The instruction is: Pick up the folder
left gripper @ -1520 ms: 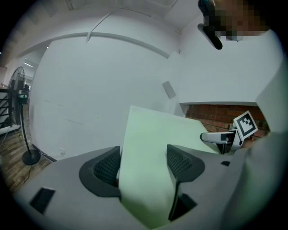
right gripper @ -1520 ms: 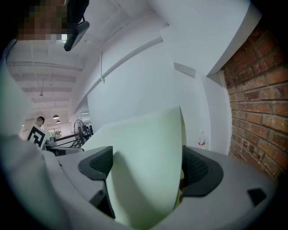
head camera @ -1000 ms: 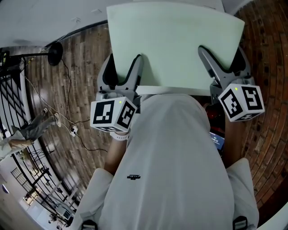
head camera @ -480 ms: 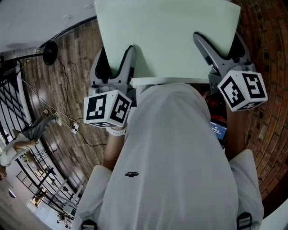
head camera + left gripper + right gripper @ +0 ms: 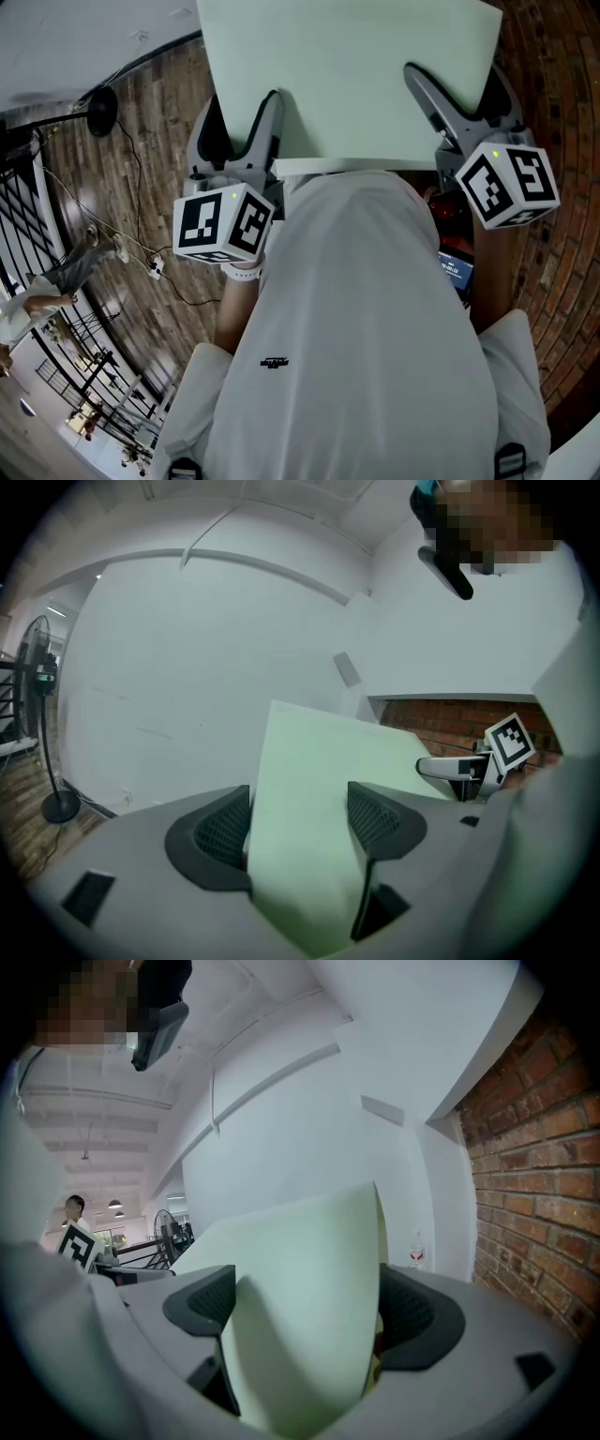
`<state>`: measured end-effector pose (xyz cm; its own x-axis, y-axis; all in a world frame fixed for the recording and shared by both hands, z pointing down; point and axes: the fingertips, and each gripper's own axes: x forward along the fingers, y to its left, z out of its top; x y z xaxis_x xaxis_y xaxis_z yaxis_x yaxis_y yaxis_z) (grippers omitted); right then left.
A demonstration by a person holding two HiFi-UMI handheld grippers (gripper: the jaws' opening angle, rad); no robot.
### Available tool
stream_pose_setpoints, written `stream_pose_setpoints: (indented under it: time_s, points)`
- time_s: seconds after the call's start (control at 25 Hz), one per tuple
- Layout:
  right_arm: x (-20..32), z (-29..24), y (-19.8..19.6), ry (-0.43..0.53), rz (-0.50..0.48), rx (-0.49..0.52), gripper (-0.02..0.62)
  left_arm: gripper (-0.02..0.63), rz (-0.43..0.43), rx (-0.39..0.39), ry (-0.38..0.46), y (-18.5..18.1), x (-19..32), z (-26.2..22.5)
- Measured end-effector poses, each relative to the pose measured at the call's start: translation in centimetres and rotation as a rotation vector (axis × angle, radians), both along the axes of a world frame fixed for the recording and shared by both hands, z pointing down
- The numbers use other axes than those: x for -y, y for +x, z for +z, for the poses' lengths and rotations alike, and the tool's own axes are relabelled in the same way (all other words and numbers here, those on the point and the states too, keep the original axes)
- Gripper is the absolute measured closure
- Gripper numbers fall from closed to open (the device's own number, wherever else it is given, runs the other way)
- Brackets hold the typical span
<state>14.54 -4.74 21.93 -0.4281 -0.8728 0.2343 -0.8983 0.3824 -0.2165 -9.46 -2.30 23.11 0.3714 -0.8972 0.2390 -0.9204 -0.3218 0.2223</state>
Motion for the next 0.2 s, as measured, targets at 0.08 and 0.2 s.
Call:
stream_pose_setpoints:
  time_s: [0.08,0.2]
  points:
    - [-0.08,0.06,0.08,0.001,0.001,0.001,0.124,0.268,0.001,0.000,0.001,0.06,-0.05,0.03]
    - [-0.10,0.04,0.10,0.003,0.002,0.000,0.124,0.269,0.001,0.000,0.004,0.05,-0.06,0.00]
